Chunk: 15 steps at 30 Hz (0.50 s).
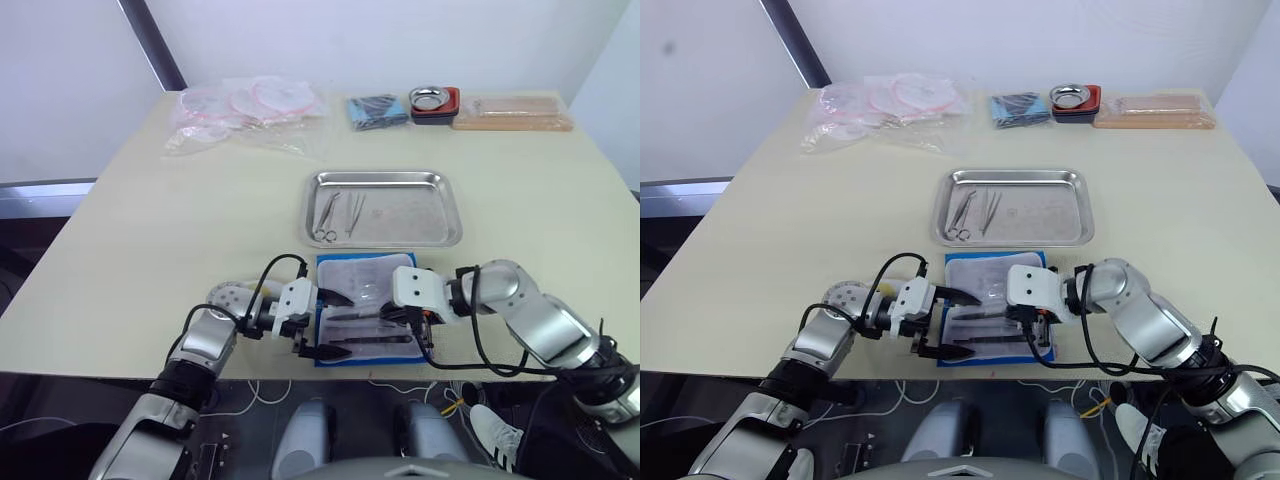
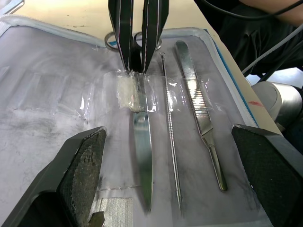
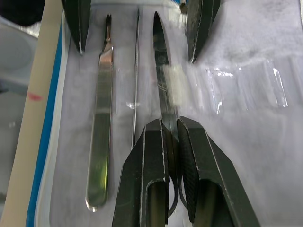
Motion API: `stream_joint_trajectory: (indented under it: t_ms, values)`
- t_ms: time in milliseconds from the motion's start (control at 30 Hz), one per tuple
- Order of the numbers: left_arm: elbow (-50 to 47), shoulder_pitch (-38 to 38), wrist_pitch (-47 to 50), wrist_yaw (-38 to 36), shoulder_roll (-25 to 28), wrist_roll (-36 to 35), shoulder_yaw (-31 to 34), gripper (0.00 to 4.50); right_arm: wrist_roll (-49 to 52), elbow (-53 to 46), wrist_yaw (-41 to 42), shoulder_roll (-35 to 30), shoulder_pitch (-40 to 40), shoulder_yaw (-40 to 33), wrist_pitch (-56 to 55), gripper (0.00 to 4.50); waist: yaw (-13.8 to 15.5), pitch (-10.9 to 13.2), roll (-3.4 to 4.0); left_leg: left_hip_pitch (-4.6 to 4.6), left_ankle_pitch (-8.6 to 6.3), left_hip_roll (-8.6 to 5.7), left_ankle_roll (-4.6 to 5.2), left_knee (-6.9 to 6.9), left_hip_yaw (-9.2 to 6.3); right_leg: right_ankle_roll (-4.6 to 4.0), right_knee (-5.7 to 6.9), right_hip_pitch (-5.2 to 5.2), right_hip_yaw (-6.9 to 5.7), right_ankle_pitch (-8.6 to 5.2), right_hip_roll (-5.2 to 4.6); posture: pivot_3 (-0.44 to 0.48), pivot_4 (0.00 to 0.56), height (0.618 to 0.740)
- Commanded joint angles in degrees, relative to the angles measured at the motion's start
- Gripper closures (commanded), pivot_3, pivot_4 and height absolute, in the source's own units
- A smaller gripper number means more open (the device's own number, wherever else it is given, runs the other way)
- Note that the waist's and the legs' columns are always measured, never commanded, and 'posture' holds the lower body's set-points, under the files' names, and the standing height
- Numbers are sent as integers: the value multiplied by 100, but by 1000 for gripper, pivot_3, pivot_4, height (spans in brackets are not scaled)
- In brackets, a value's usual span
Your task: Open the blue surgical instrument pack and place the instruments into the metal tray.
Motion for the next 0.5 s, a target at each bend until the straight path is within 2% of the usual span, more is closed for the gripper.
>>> stream_joint_trajectory:
  t_ms: [33,267,500]
  values:
    - [754,272,257,185,90,555,-312,0,3,-360,76,-184,-192,-210,64,4410,0,0,-1,-2,0,0,0,0,0,0,-2,-1,-2,0,-2,0,150,740]
    - [744,314,233,178,70,539,-322,0,44,-583,247,-662,-201,-338,119,4410,3,-1,5,-17,0,0,0,-4,-8,0,-8,-10,-13,0,-6,0,150,740]
    - [768,334,272,219,88,581,-340,0,391,-934,397,-1176,-13,-784,386,4410,12,-1,7,-50,1,-7,0,-4,-15,0,-7,-36,-59,0,-24,0,150,740]
